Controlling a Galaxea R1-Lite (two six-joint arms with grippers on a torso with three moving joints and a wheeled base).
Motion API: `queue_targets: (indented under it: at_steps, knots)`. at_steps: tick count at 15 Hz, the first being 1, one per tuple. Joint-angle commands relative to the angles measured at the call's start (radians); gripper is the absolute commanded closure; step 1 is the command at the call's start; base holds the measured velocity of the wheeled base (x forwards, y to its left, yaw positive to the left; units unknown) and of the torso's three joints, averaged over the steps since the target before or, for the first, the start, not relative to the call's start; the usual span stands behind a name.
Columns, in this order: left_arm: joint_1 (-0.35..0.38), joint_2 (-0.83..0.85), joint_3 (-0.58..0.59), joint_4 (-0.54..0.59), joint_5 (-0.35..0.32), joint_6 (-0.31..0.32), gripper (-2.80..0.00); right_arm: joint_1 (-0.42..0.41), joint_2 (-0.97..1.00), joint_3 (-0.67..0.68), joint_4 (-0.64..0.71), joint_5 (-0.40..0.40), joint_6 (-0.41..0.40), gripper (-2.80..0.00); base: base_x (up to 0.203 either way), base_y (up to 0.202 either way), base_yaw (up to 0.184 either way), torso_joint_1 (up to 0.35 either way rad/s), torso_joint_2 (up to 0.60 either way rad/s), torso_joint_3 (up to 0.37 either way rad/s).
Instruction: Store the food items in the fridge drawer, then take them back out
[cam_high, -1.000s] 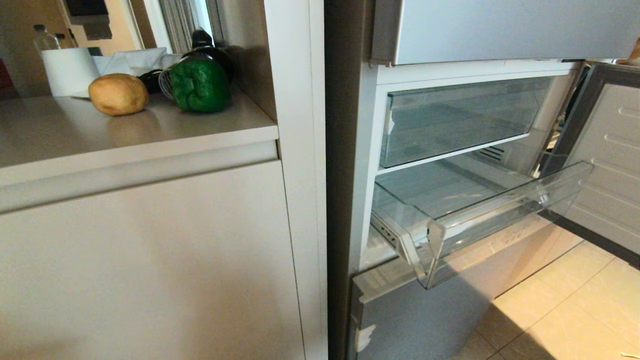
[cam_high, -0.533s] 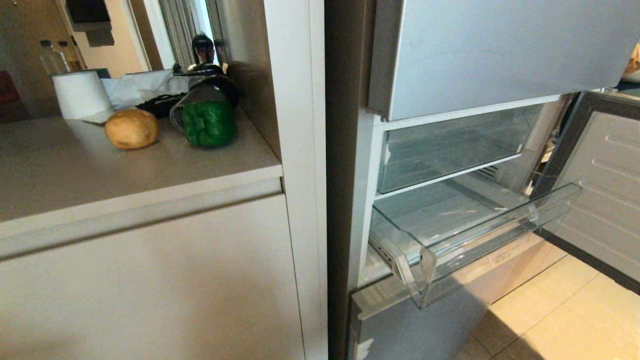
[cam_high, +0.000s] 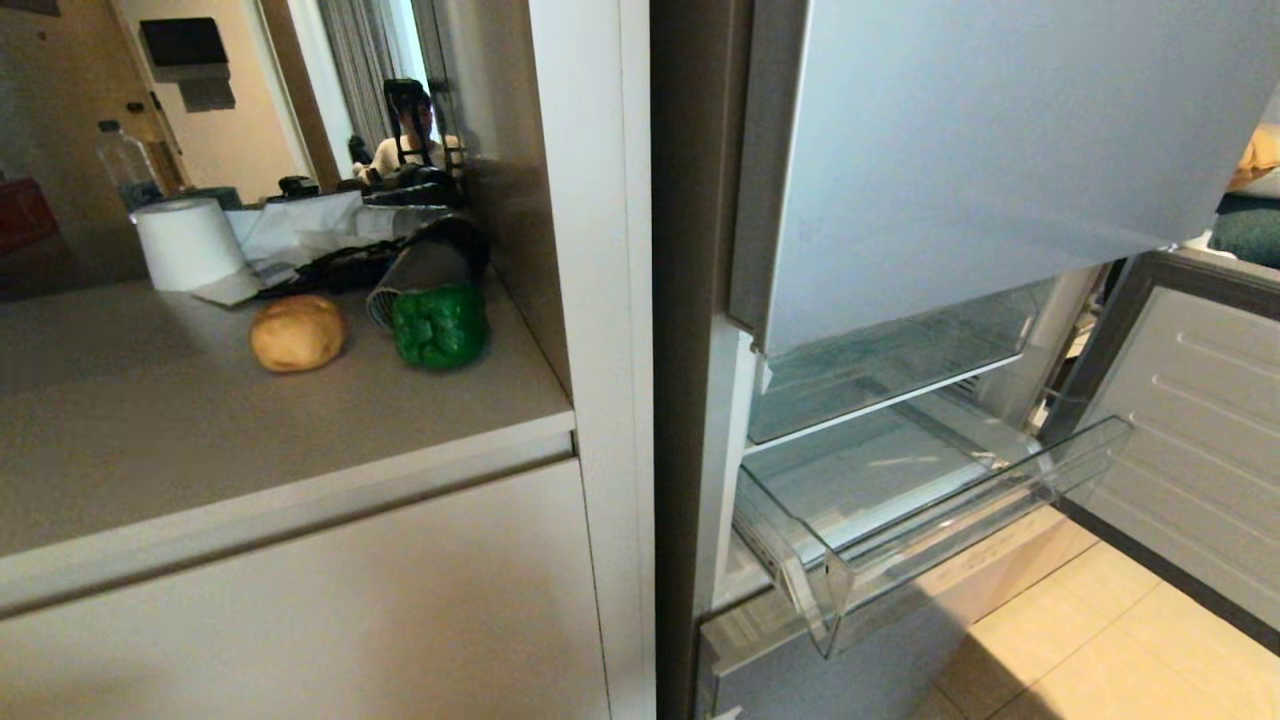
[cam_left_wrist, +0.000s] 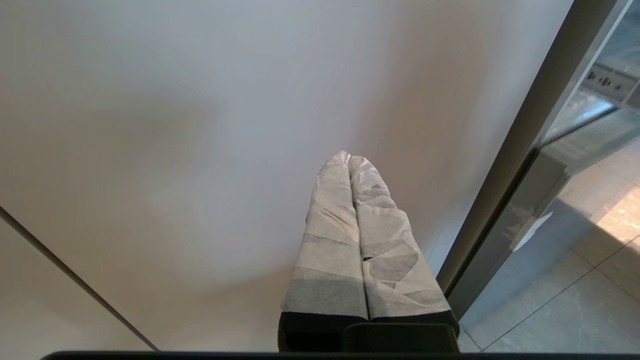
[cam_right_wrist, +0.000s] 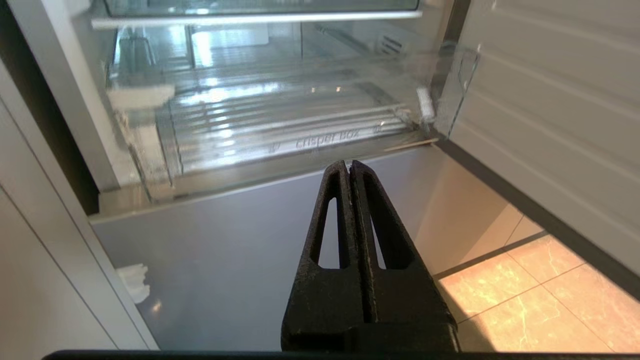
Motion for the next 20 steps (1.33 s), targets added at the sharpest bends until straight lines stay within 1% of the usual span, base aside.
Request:
queue_targets:
  at_steps: [1, 5, 6, 7, 8, 9, 11, 13, 16, 18, 20]
  knots:
    - [0.000, 0.001, 0.000, 0.001, 0.001, 0.000, 0.00, 0.000, 0.000, 0.031, 0.000, 0.001, 0.001, 0.00, 0.000, 0.000, 0.000, 0.078, -0.19, -0.090]
    - [0.000, 0.001, 0.000, 0.001, 0.001, 0.000, 0.00, 0.001, 0.001, 0.031, -0.001, 0.001, -0.001, 0.00, 0.000, 0.000, 0.000, 0.004, -0.01, -0.006]
    - [0.000, 0.001, 0.000, 0.001, -0.001, 0.000, 0.00, -0.001, 0.001, 0.029, -0.001, -0.002, -0.013, 0.00, 0.000, 0.000, 0.000, 0.000, 0.00, 0.000]
    - [0.000, 0.001, 0.000, 0.001, 0.001, 0.000, 0.00, -0.001, 0.002, 0.003, 0.002, -0.007, -0.012, 0.00, 0.000, 0.000, 0.000, 0.000, 0.00, 0.000]
    - [0.000, 0.001, 0.000, 0.001, -0.001, 0.000, 0.00, -0.001, 0.017, -0.062, 0.014, -0.011, -0.002, 0.00, 0.000, 0.000, 0.000, 0.000, 0.00, 0.000]
    - [0.000, 0.001, 0.000, 0.001, 0.001, 0.000, 0.00, -0.001, 0.064, -0.154, 0.045, -0.013, 0.025, 0.00, 0.000, 0.000, 0.000, 0.000, 0.00, 0.000]
    - [0.000, 0.001, 0.000, 0.001, 0.001, 0.000, 0.00, 0.003, 0.233, -0.307, 0.113, -0.010, 0.089, 0.00, 0.000, 0.000, 0.000, 0.000, 0.00, 0.000]
    - [0.000, 0.001, 0.000, 0.001, 0.001, 0.000, 0.00, 0.008, 0.482, -0.421, 0.161, 0.013, 0.154, 0.00, 0.000, 0.000, 0.000, 0.000, 0.00, 0.000]
    - [0.000, 0.001, 0.000, 0.001, 0.001, 0.000, 0.00, 0.013, 0.831, -0.537, 0.194, 0.126, 0.211, 0.00, 0.000, 0.000, 0.000, 0.000, 0.00, 0.000]
    - [0.000, 0.001, 0.000, 0.001, 0.001, -0.002, 0.00, 0.013, 1.035, -0.577, 0.158, 0.184, 0.232, 0.00, 0.000, 0.000, 0.000, 0.000, 0.00, 0.000]
    - [0.000, 0.001, 0.000, 0.001, 0.001, 0.000, 0.00, 0.010, 1.230, -0.601, 0.052, 0.215, 0.242, 0.00, 0.000, 0.000, 0.000, 0.000, 0.00, 0.000]
